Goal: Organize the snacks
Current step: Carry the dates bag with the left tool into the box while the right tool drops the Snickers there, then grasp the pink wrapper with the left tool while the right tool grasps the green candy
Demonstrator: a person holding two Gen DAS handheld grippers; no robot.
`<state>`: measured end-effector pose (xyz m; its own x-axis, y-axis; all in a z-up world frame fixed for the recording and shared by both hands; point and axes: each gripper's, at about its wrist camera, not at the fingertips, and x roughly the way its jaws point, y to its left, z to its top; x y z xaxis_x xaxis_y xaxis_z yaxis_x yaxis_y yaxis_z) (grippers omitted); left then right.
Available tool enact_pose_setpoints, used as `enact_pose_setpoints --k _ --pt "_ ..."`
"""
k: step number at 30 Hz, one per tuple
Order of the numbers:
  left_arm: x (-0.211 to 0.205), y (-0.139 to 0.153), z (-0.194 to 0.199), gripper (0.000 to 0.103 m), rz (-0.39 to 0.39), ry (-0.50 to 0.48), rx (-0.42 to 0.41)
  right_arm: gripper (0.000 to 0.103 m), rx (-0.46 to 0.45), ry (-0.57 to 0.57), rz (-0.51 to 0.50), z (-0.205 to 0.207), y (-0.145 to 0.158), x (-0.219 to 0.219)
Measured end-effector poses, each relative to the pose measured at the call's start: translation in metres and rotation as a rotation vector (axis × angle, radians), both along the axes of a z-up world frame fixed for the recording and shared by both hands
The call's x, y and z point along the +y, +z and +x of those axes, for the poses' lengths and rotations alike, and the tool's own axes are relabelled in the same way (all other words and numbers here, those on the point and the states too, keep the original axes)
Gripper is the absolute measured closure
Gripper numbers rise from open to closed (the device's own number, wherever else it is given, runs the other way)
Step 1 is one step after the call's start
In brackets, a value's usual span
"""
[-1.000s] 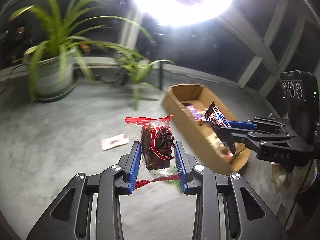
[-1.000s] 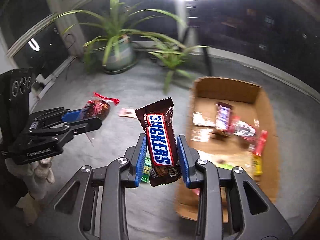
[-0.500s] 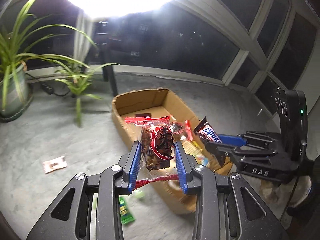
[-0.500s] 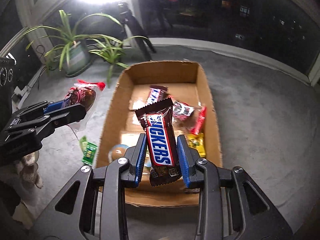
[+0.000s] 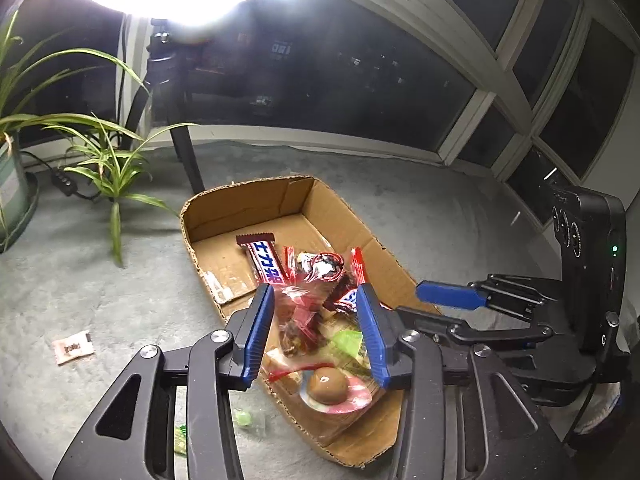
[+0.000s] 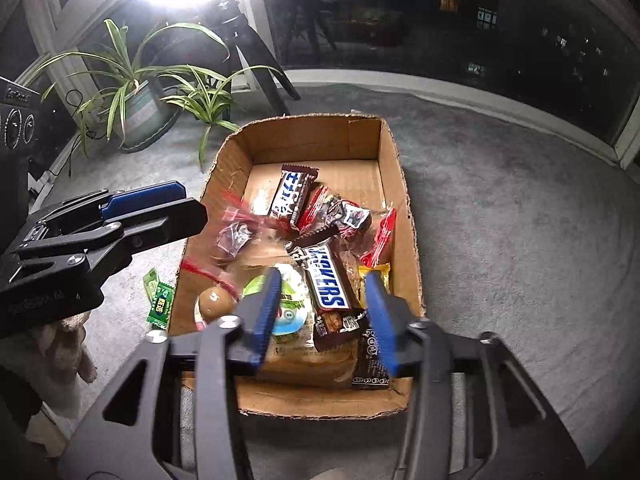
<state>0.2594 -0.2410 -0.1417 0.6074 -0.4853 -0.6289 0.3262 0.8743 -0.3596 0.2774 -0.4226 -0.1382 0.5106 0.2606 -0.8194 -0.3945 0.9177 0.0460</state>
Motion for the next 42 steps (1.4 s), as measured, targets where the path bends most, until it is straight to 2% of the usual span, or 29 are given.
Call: enact_pose_setpoints --k 6,9,11,22,26,29,34,37,42 --pt "0.010 0.002 -0.007 0.062 0.006 0.005 -0.011 0.051 -0.009 -0.007 0.017 -0.005 0.007 0.005" --pt "0.021 0.002 -0.013 0.062 0.010 0.016 -0.015 0.043 -0.015 -0.011 0.041 -0.009 0.012 0.009" --pt "0.031 0.001 -0.017 0.062 0.010 0.023 -0.015 0.042 -0.019 -0.014 0.060 -0.014 0.014 0.011" --pt "0.113 -0.013 -0.058 0.062 0.041 0.111 -0.002 0.042 -0.012 0.046 0.194 -0.059 0.030 0.051" --pt "0.140 -0.023 -0.068 0.062 0.049 0.135 0.020 0.042 0.027 0.093 0.218 -0.081 0.019 0.080" --pt "0.151 -0.031 -0.074 0.062 0.067 0.136 0.031 0.042 0.047 0.123 0.196 -0.093 0.006 0.102" --pt "0.169 -0.039 -0.073 0.062 0.080 0.152 0.052 0.042 0.099 0.087 0.200 -0.092 -0.021 0.121" --pt "0.177 -0.043 -0.060 0.062 0.110 0.150 0.060 0.044 0.125 0.060 0.198 -0.083 -0.036 0.128" --pt "0.185 -0.055 -0.030 0.062 0.124 0.094 0.078 0.048 0.162 0.024 0.189 -0.073 -0.055 0.135"
